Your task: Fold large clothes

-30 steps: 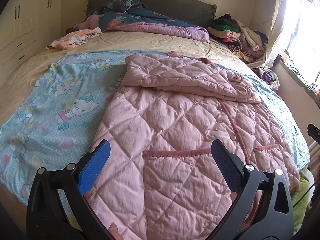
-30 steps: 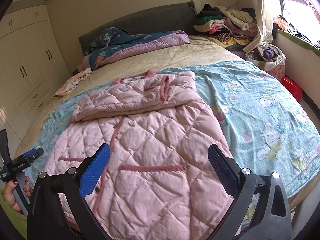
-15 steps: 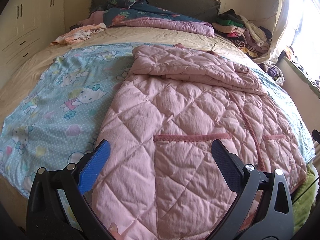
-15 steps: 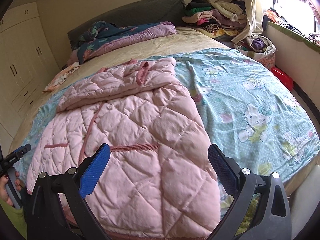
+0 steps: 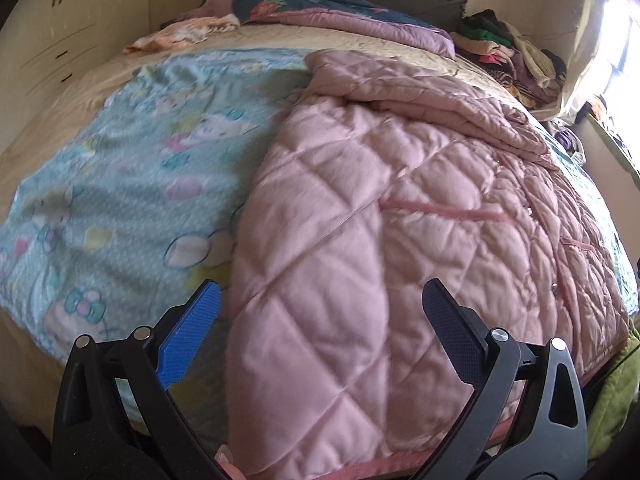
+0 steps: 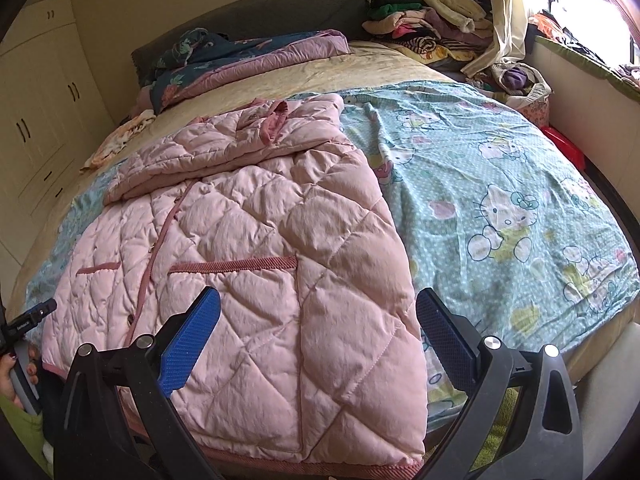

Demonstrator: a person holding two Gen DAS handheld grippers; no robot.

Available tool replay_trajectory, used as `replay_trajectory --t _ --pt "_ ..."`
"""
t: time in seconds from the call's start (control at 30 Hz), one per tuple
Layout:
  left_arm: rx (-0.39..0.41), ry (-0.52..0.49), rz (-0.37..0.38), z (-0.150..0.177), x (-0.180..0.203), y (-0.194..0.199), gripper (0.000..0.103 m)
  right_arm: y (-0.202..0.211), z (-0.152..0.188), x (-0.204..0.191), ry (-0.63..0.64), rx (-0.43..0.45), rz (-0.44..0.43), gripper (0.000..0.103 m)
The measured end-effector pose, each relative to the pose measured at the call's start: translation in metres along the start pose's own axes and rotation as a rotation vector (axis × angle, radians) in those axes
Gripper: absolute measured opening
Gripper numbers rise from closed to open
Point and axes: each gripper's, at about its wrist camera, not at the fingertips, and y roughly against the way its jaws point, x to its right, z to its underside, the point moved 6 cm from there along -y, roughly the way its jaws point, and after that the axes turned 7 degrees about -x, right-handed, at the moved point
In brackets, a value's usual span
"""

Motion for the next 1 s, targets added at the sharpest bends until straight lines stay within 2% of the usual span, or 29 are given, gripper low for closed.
replay_trajectory --t 0.27,0.4,0.47,0.53,0.67,0.73,0.77,0.83,1.0 --pt "-0.051 0.029 0.049 0.024 -0.015 -0.007 0.089 -0.004 0.008 0.002 0.005 -0.021 -0.009 0.098" --pt "-0.095 0.059 0.102 0.033 -0.019 -0.016 0.087 -0.003 0.014 0.004 0.009 -0.036 -0.018 0.098" --pt "-0.1 0.052 0.109 0.037 -0.016 -0.017 0.081 -0.004 0.018 0.005 0.008 -0.047 -0.02 0.098" --pt "-0.107 0.043 0.131 0.039 -0.01 -0.017 0.066 -0.005 0.023 0.008 0.003 -0.062 -0.019 0.098" --pt "-0.104 0.037 0.163 0.038 -0.007 -0.015 0.049 -0.009 0.033 0.015 -0.019 -0.092 -0.022 0.098" --pt "-0.097 0.035 0.173 0.036 -0.005 -0.012 0.037 -0.011 0.038 0.018 -0.028 -0.114 -0.029 0.098" --pt "-0.088 0.032 0.18 0.034 -0.003 -0.009 0.033 -0.013 0.041 0.02 -0.03 -0.128 -0.031 0.098" --pt "-0.075 0.029 0.181 0.03 -0.001 -0.006 0.019 -0.017 0.047 0.021 -0.038 -0.155 -0.048 0.098" --pt "-0.049 0.042 0.225 0.021 0.0 0.005 0.015 -0.023 0.058 0.023 -0.037 -0.197 -0.04 0.098"
